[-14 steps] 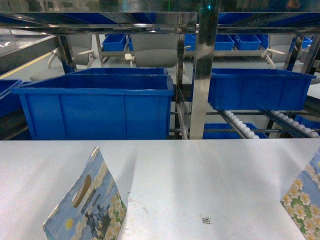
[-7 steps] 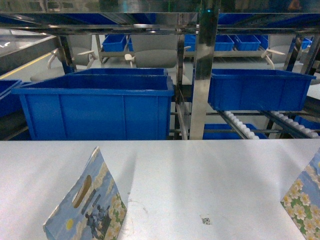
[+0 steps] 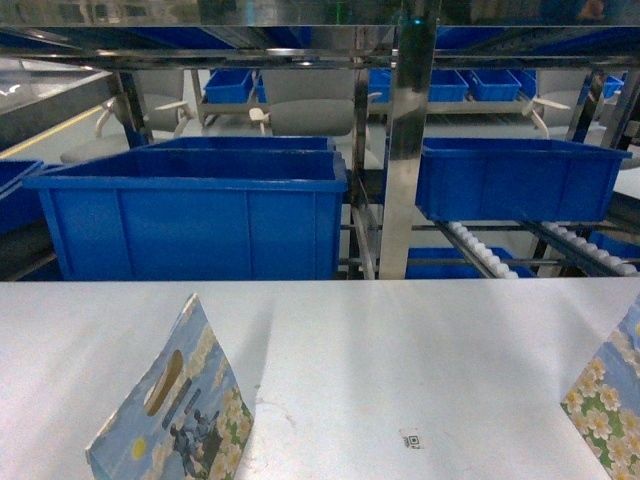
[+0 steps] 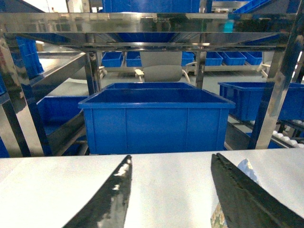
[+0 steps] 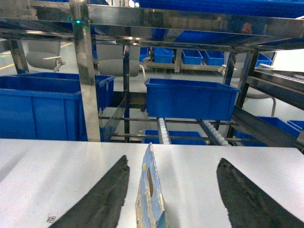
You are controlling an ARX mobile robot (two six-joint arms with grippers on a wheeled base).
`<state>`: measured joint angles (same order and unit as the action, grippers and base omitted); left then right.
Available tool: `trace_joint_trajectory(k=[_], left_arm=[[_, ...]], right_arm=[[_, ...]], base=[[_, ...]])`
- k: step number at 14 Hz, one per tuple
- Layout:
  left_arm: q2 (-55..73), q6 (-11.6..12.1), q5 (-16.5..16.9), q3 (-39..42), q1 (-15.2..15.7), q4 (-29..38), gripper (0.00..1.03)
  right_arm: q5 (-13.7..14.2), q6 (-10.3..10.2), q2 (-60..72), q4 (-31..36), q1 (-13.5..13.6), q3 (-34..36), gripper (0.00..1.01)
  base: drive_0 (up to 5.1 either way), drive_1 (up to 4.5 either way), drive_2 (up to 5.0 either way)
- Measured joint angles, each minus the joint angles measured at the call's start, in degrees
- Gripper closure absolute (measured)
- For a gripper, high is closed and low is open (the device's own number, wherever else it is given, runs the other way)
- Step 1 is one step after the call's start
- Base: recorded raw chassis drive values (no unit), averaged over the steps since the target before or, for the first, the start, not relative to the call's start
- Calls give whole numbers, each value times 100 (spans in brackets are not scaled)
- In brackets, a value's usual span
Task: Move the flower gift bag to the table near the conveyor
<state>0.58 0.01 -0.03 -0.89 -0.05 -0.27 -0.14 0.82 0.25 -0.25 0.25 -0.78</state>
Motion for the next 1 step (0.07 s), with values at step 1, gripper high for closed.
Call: trace_joint_trajectory(k=[1], left_arm=[[0, 0, 0, 0, 0, 0, 36]], right_arm=[[0, 0, 0, 0, 0, 0, 29]], base=[[0, 0, 0]])
